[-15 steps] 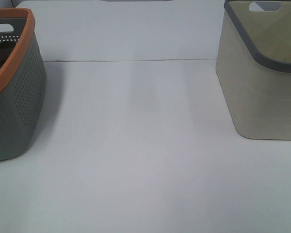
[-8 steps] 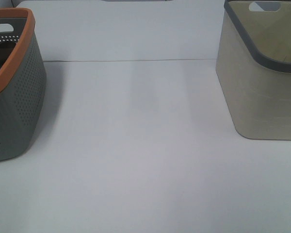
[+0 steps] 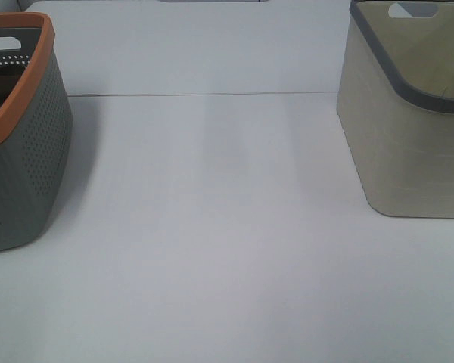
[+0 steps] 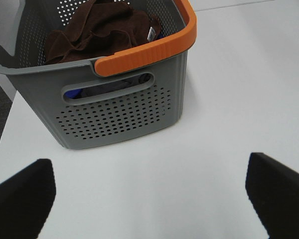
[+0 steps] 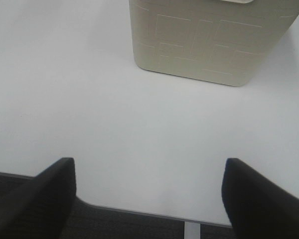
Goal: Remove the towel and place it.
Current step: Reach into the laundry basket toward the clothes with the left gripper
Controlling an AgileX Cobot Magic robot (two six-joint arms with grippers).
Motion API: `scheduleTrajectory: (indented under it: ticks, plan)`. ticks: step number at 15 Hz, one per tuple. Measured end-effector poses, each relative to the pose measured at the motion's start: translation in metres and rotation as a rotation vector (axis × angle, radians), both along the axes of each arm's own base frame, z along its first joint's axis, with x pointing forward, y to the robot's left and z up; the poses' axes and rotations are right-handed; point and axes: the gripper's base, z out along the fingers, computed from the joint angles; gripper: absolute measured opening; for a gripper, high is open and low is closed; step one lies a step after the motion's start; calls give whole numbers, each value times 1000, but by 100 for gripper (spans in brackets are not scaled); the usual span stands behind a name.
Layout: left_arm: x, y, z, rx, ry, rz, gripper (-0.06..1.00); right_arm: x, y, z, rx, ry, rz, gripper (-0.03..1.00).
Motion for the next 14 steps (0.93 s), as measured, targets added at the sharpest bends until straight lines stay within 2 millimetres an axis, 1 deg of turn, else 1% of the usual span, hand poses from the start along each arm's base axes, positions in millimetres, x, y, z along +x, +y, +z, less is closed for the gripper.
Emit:
scheduleTrajectory:
  ticks: [5, 8, 9, 11, 12, 14]
  plan:
    - [-1, 0, 1, 13, -4, -6, 99, 0, 0, 0, 0, 0, 0, 70]
    - [3, 0, 18, 71, -3, -31, 99, 0, 0, 0, 0, 0, 0, 70]
    - [16, 0, 38, 77, 50, -37, 99, 0, 0, 0, 0, 0, 0, 70]
    - [34, 0, 60, 81, 135, -43, 99, 0, 0, 0, 0, 0, 0, 70]
    - [39, 0, 66, 85, 156, -47, 99, 0, 0, 0, 0, 0, 0, 70]
    - [58, 0, 88, 126, 218, -77, 99, 0, 0, 0, 0, 0, 0, 70]
